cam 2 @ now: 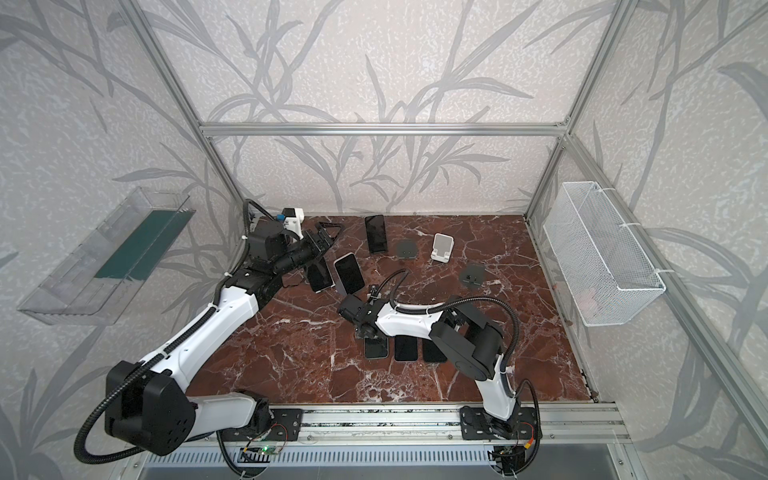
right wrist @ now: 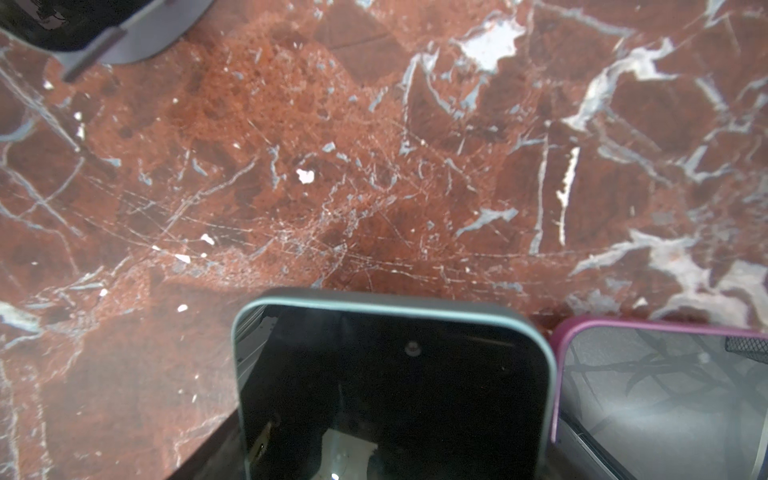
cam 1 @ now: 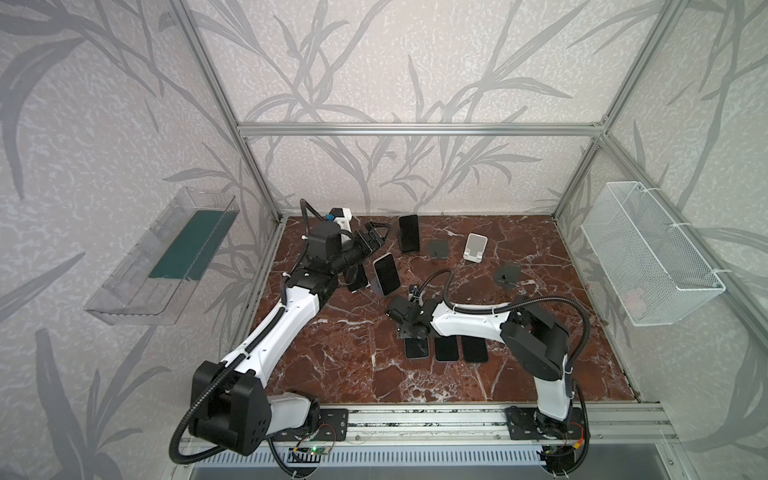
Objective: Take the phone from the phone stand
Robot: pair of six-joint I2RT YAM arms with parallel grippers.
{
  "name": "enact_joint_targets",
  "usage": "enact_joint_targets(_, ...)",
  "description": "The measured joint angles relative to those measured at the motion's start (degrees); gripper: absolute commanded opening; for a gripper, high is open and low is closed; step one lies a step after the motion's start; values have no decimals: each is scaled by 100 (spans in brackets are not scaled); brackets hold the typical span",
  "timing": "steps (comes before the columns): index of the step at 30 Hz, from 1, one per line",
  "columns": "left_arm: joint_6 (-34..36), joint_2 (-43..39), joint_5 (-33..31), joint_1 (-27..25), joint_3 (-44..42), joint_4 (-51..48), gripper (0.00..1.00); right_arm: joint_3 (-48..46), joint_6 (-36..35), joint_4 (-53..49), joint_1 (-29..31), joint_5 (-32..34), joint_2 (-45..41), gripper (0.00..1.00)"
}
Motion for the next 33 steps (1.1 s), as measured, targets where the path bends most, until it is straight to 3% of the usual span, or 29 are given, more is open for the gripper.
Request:
enact_joint_targets(25, 63, -66, 13, -4, 0, -13, 92, -584, 72, 103, -17, -293, -516, 82)
enact_joint_targets(30, 68, -66, 68, -4, 2, -13, 92, -562, -221, -302, -17, -372, -811, 83)
enact_joint_targets(33, 72, -72, 68, -4, 2, -15, 92, -393, -557, -636, -17, -94, -1204, 84)
